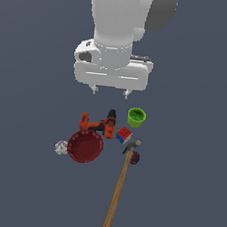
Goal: Pick up a designated object from a clutter of objects.
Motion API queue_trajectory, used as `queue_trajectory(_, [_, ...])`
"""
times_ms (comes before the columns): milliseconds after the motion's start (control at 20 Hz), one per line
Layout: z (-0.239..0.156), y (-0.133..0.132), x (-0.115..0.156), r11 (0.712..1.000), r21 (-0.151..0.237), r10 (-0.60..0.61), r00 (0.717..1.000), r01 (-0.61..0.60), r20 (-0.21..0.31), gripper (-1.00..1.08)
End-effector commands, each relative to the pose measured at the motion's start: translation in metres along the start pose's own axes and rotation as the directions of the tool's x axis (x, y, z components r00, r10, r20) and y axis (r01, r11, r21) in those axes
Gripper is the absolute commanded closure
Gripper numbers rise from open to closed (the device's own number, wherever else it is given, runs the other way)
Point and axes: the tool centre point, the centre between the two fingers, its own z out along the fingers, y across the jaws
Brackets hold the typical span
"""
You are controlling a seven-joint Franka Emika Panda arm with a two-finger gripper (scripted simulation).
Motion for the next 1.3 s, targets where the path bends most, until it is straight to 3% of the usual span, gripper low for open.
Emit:
queue_trajectory(0, [0.0,0.0,0.0,1.0,0.0,0.0,1.0,0.0,0.0,-0.2])
queue_trajectory(700, [0.012,-0.009,-0.001,0.999,0.007,-0.041,0.999,0.041,0.003,-0.2])
queue_trajectory(1000, [0.037,-0.027,-0.008,0.992,-0.004,-0.127,0.992,0.127,0.002,-0.2])
queue_trajectory(1250, [0.069,-0.052,-0.021,0.969,-0.016,-0.245,0.969,0.245,0.001,-0.2])
